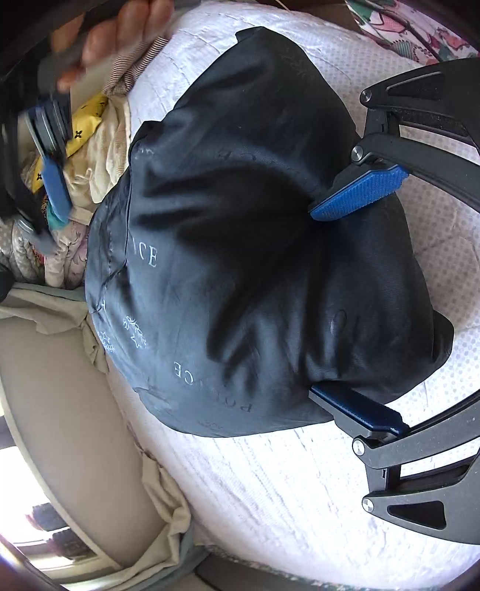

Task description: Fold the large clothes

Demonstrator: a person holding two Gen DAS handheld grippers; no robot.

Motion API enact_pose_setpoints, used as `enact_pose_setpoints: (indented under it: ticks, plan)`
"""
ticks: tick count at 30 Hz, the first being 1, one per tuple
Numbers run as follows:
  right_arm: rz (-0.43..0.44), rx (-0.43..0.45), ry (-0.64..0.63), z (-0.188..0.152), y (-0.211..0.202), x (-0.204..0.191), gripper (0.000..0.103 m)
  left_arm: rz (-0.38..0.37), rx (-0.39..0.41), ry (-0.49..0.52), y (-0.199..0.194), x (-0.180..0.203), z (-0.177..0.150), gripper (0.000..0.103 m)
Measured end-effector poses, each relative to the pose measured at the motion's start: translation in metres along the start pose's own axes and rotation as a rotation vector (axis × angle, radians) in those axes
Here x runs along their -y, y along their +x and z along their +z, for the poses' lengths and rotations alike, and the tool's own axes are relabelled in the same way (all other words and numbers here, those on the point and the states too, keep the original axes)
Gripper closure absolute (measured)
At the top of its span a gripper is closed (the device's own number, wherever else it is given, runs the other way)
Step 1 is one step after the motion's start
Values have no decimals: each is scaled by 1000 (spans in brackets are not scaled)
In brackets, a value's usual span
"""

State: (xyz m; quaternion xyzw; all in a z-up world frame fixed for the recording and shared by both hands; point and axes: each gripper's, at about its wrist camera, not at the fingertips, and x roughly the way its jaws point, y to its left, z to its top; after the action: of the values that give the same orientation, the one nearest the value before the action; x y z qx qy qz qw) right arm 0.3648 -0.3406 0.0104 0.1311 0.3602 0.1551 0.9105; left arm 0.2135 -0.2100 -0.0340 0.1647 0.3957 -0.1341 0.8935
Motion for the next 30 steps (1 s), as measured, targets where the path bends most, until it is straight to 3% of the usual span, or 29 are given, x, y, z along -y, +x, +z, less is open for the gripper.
enact_pose_setpoints:
  ticks: [5, 14, 18, 23, 27, 30]
  plan:
    - [-124, -183, 52, -9, 73, 16, 76, 9, 11, 32, 2, 2, -2, 13]
    - [-212, -339, 42, -28, 133, 28, 81, 20, 20, 69, 13, 8, 0, 10]
    - [-240, -332, -1, -36, 145, 30, 82, 27, 16, 68, 19, 11, 2, 9]
    - [-188, -284, 47, -32, 141, 34, 83, 20, -10, 63, 20, 7, 8, 8]
    - [-144, -232, 121, -19, 96, 35, 78, 3, -34, 57, 20, 1, 10, 7]
    - [-160, -118, 39, -13, 33, 4, 65, -2, -36, 41, 20, -2, 10, 7]
